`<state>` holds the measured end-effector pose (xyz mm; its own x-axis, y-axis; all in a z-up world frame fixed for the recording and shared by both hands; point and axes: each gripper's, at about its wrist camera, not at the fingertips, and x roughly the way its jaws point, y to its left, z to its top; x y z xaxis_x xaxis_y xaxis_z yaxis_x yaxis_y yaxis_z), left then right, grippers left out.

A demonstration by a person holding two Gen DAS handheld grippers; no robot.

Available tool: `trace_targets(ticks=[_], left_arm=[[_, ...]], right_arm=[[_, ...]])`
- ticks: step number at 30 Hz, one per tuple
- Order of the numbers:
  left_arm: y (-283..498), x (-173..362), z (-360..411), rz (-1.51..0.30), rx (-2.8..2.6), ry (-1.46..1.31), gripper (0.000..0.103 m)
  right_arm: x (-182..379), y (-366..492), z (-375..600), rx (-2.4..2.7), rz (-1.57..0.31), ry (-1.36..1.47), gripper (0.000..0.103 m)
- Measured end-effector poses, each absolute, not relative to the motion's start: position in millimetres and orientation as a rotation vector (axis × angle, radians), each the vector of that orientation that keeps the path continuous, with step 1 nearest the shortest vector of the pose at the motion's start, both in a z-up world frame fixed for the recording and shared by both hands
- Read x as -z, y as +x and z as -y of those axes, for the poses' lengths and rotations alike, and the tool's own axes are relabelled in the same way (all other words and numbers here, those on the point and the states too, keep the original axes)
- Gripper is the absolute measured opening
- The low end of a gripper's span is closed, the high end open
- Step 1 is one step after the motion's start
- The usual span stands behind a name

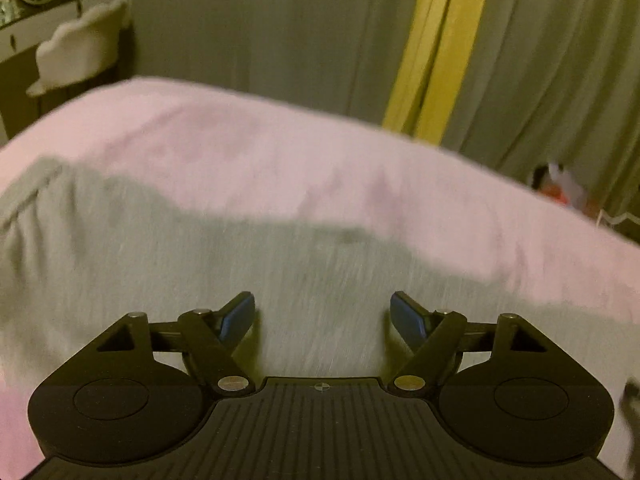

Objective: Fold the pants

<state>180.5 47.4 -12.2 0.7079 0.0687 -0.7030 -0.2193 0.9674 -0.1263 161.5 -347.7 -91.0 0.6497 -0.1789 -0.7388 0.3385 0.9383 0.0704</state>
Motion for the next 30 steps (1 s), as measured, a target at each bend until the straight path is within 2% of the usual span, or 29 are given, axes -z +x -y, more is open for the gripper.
trace_targets(ticks=[5,8,15,21,25,27,28,30], left_arm=[[228.8,8.7,-37.3,-0.761,-0.148,-0.218,0.085],[250.6,30.5,-32.9,-0.874,-0.186,-0.190,0.079],[228.0,42.4,-18.8,-0.852,-0.130,-0.081,0.082],[246.9,65.6,-11.5,-0.821,-0.175,-0.002,0.088],[260.4,79.6,-12.4,-0.759,-0.215,0.019,0.099],[268.3,77.9,-15.1,-0.753,-0.258,-0.008,0.099],[269.2,74.8,-15.9,-0.751,-0.286,-0.026,0.092],[263.3,64.2,-16.6,-0.754,-0.275,-0.076,0.087]], right_arm=[[95.3,163.4,349.9,0.294,-0.782,0.207,0.099],[96.6,162.3,350.3,0.291,-0.772,0.211,0.099],[98.9,161.9,350.4,0.294,-0.741,0.208,0.099],[101.1,162.3,350.0,0.295,-0.727,0.208,0.099],[102.5,162.2,350.3,0.294,-0.714,0.208,0.099],[102.5,162.3,350.4,0.294,-0.711,0.207,0.099],[102.5,162.3,350.5,0.294,-0.710,0.207,0.099],[102.3,162.2,350.5,0.294,-0.711,0.206,0.099]])
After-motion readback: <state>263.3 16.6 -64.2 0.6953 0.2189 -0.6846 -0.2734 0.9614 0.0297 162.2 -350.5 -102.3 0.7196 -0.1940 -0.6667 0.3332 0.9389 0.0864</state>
